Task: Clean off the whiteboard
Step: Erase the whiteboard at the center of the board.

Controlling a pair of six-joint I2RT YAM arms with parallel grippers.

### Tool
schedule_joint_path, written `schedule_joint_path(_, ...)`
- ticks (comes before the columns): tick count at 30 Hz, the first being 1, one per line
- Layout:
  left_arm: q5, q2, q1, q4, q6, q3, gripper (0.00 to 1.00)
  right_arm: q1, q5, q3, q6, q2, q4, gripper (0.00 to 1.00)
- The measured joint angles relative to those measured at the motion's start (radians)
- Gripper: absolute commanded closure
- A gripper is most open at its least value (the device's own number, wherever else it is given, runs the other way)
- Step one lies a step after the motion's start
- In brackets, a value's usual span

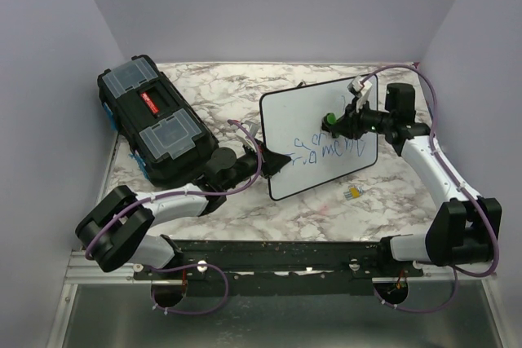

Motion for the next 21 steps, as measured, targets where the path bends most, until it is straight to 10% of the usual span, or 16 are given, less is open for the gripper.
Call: schedule_joint_path(21, 0.005, 0.006, 0.0, 0.01, -0.001, -0.004, 1.0, -0.006, 0.285, 0.102, 0.166, 0.061, 0.153, 1.0)
